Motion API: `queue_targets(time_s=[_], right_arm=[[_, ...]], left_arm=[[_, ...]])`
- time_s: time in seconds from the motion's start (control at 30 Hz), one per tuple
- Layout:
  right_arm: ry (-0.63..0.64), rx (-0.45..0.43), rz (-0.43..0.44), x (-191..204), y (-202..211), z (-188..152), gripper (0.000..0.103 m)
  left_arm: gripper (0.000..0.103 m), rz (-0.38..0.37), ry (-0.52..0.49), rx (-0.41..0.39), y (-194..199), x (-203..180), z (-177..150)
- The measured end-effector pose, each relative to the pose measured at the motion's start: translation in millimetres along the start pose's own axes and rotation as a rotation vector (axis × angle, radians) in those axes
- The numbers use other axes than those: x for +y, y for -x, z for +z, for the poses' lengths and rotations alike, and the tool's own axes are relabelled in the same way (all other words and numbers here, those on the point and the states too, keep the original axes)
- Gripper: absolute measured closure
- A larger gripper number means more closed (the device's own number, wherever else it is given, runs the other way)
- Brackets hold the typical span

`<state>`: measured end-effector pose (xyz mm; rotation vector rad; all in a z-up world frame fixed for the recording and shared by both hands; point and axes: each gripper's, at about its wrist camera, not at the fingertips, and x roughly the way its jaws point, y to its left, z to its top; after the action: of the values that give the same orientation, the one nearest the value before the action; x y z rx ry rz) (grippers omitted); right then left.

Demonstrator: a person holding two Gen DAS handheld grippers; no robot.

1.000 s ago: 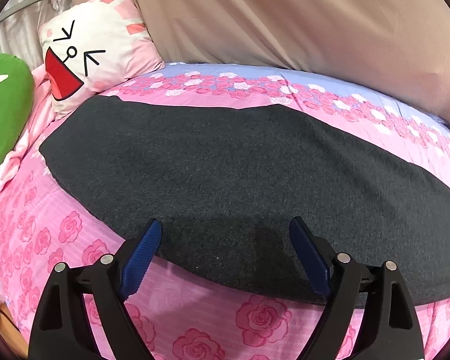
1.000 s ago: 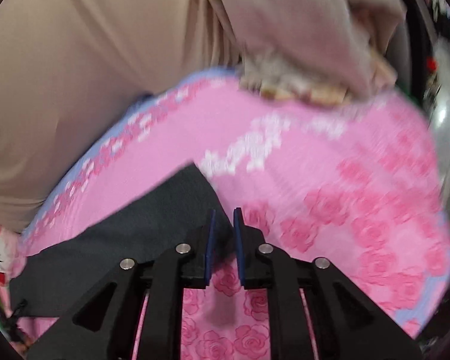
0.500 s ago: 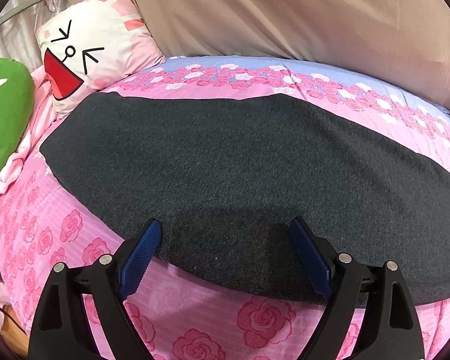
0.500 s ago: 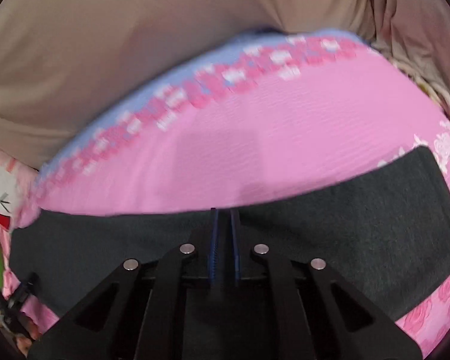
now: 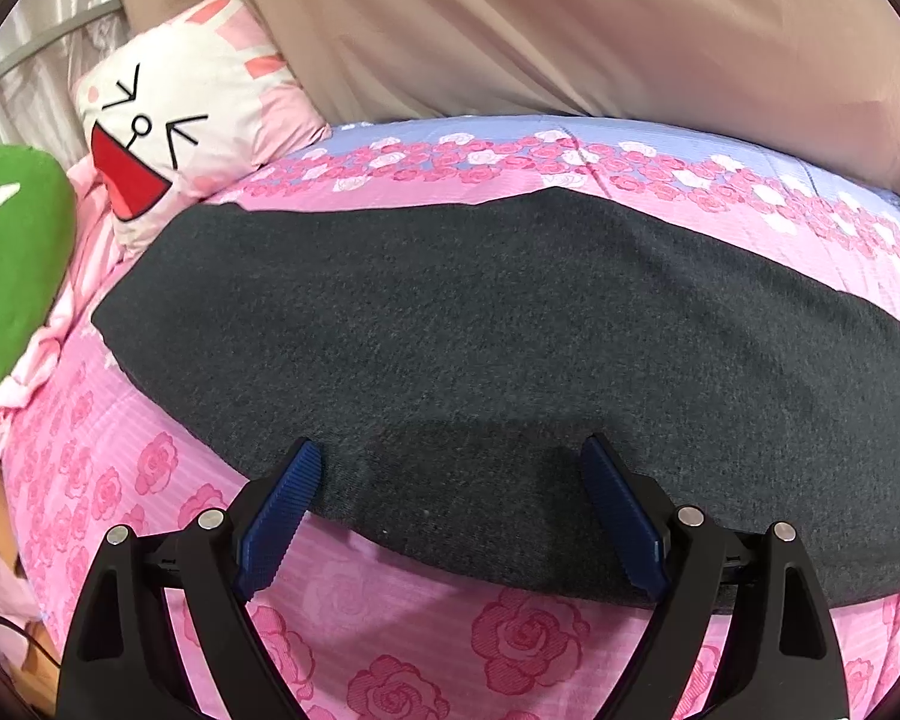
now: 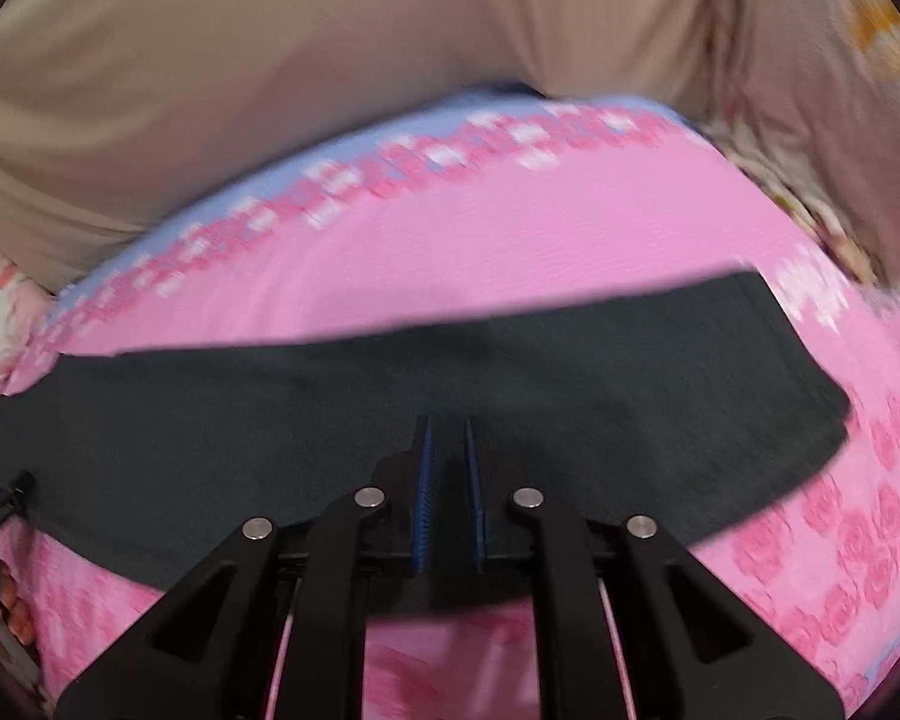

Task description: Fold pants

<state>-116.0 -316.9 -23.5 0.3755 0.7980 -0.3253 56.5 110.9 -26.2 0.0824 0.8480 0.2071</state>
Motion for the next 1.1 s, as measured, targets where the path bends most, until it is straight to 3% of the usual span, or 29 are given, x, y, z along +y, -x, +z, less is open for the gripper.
queue_targets(time_s=[0.1, 0.17, 0.33, 0.53, 0.6, 0.73, 0.87, 1.03, 1.1], right_arm=[[-0.071, -0.003, 0.014, -23, 8, -23, 0.094], [-0.109, -0.065, -0.02, -39, 30, -29, 0.093], [-0.219, -0.15, -0.083, -100, 65, -38, 0.08], [-0.31, -0.121, -0.057, -148, 48, -38, 0.077], [-0.328, -0.103, -0.026, -151, 31, -35, 0.069], [-0.393, -0.077, 0.055, -164, 5, -30, 0.067], [-0.412, -0.061, 0.051, -165, 0, -30, 0.065], [-0.414, -0.056, 0.089, -168, 1, -36, 0.065], [-0.386, -0.046, 0.049, -166, -3, -30, 0.083]], left_arm=[[0.017, -0.008, -0.011, 0.001, 8, -9, -3], [0.017, -0.029, -0.013, -0.019, 21, -16, -7], [0.017, -0.115, -0.06, -0.043, 48, -54, -11], [0.017, -0.126, -0.138, -0.098, 57, -102, -19], [0.017, -0.145, -0.171, -0.084, 55, -112, -21], [0.017, -0.16, -0.173, -0.066, 51, -114, -22], [0.017, -0.174, -0.141, -0.015, 40, -110, -20], [0.017, -0.197, -0.129, -0.001, 38, -107, -22], [0.017, -0.2, -0.13, 0.002, 37, -107, -22]])
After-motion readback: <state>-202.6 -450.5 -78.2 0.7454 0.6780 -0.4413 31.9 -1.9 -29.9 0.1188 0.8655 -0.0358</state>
